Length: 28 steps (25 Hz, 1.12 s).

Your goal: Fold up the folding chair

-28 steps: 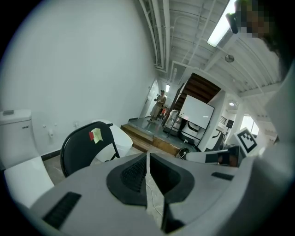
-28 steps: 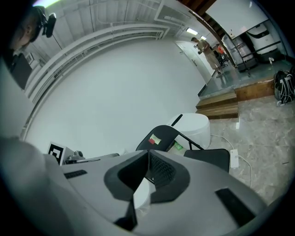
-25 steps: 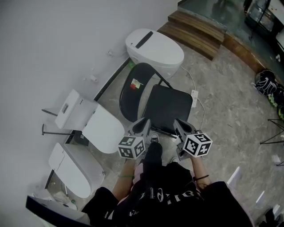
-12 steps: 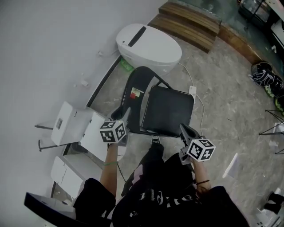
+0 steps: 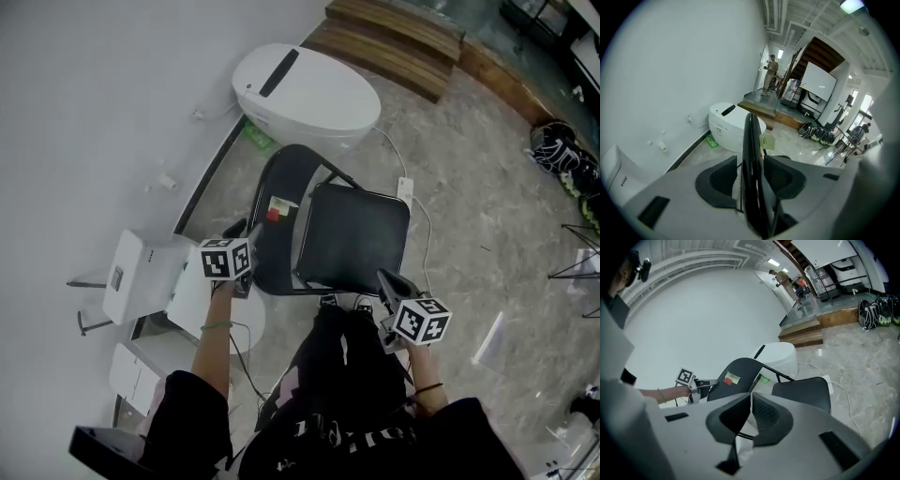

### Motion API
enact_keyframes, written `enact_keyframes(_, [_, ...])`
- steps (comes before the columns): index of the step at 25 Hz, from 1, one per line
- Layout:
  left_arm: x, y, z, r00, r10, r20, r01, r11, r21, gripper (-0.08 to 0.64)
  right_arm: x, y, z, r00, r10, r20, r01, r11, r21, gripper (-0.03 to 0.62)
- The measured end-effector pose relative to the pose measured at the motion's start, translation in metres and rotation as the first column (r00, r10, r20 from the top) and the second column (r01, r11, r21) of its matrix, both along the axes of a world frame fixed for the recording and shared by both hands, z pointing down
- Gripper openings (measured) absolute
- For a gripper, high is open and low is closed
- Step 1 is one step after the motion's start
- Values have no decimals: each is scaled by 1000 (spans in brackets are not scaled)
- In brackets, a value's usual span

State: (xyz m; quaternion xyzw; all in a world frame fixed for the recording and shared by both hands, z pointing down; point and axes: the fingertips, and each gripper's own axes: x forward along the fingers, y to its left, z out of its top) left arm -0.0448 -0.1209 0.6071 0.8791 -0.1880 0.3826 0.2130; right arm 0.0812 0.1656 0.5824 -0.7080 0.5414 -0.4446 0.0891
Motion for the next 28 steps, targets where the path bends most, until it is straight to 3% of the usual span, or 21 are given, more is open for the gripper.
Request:
enact_keyframes(5, [9,-6,12,999,51,11,-51,999,-8,173,9,2,30,997,-74,-36,74,997,-19,21])
enact_keyframes(13, [32,-10,26,993,99,71,-97,995,-24,172,51,17,93,998,-57,16,58,996,-67,32])
enact_keyframes(16, [29,-10,28,994,85,67,-82,995,-58,164,69,26,130,999,-44,25,46,994,-98,125])
enact_keyframes(21, [36,-19,19,998,67,4,-67,998,9,158,110,46,206,1000,-12,29,16,987,-162,189])
enact_keyframes(28, [38,-19,23,998,69,16,-69,996,53,156,127,71,302,995,-87,55,98,968,-233,261])
